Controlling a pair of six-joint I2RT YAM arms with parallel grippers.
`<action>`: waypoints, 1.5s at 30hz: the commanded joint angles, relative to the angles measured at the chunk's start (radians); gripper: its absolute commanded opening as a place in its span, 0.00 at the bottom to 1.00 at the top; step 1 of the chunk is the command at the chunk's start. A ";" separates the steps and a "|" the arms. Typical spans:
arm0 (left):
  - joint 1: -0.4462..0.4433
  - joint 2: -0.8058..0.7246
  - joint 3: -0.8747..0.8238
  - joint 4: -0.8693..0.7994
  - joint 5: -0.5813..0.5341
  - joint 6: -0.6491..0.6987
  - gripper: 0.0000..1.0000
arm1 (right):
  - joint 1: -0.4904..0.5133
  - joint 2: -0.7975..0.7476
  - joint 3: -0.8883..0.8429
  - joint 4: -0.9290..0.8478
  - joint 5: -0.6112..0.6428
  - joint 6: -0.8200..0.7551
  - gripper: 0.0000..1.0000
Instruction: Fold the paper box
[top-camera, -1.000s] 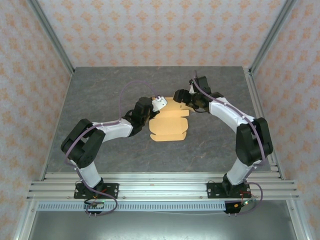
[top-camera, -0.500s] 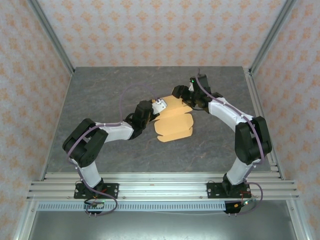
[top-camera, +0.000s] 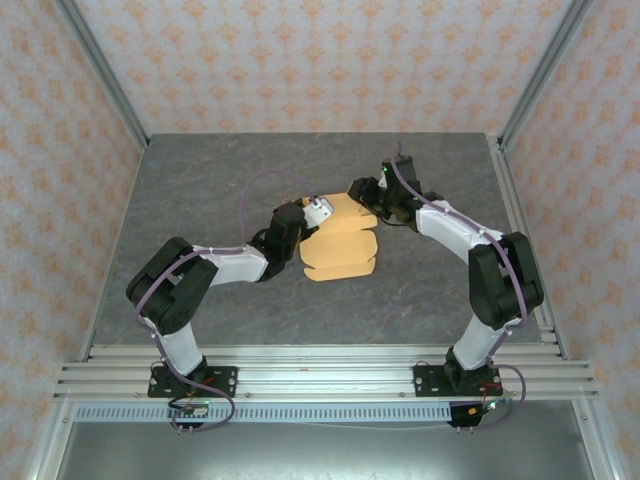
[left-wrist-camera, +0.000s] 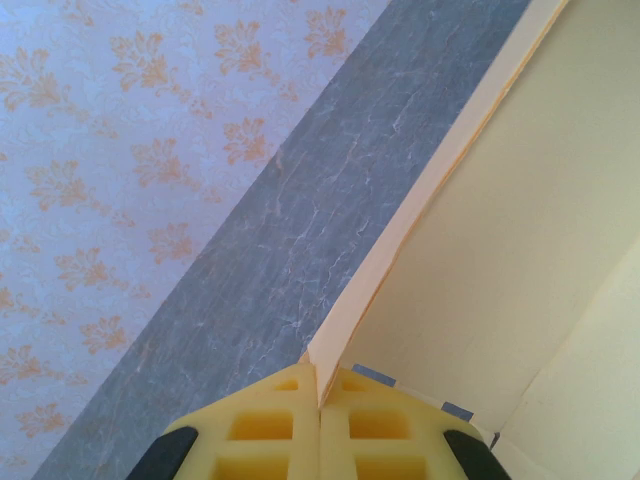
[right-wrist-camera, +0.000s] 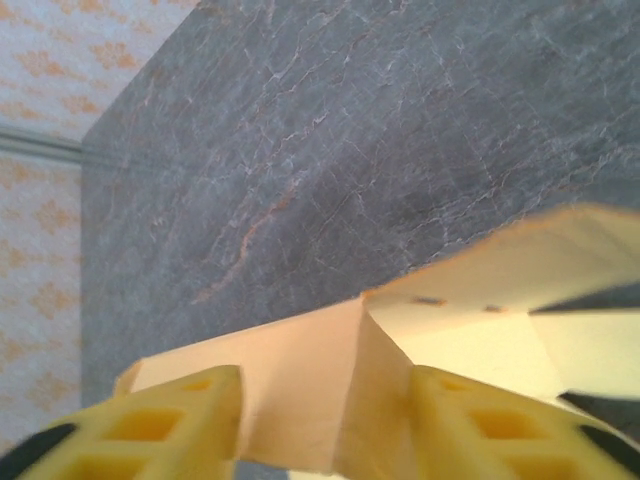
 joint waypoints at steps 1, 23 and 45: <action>-0.018 0.013 0.005 0.044 -0.034 0.013 0.00 | 0.003 -0.026 -0.028 0.029 0.031 -0.020 0.56; -0.023 0.032 -0.014 0.100 -0.083 0.023 0.00 | -0.223 -0.310 -0.546 0.334 -0.078 0.168 0.26; -0.023 0.058 0.017 0.080 -0.075 0.019 0.00 | -0.179 0.058 -0.363 0.457 -0.140 0.014 0.29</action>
